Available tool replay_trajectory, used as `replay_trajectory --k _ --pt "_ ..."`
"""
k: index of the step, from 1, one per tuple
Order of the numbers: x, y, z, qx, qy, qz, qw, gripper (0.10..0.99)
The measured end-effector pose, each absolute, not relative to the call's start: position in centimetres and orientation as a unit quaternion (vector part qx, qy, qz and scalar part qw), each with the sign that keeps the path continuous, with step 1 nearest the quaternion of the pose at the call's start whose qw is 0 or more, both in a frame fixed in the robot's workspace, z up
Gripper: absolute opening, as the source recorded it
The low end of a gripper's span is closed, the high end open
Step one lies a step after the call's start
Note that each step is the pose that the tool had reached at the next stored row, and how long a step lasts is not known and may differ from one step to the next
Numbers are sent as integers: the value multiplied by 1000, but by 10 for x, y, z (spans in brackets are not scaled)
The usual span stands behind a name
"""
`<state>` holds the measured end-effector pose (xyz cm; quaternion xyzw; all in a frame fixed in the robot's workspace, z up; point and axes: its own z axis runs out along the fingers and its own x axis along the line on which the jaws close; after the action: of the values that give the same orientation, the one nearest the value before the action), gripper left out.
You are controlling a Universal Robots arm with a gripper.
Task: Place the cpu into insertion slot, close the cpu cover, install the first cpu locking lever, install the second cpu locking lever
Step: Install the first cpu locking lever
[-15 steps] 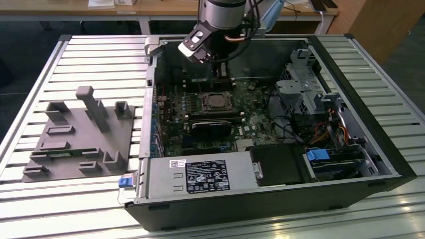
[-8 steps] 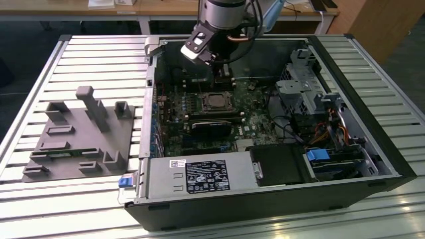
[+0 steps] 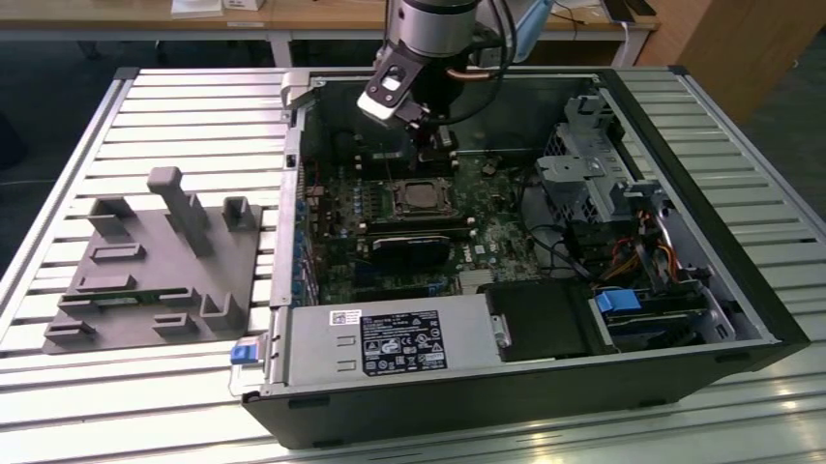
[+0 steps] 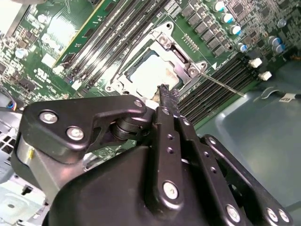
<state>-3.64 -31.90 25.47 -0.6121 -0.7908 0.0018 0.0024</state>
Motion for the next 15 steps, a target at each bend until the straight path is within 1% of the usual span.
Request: replay_trajectory --k 15 --pt "-36 -319 255 -538 -843 2 2 106"
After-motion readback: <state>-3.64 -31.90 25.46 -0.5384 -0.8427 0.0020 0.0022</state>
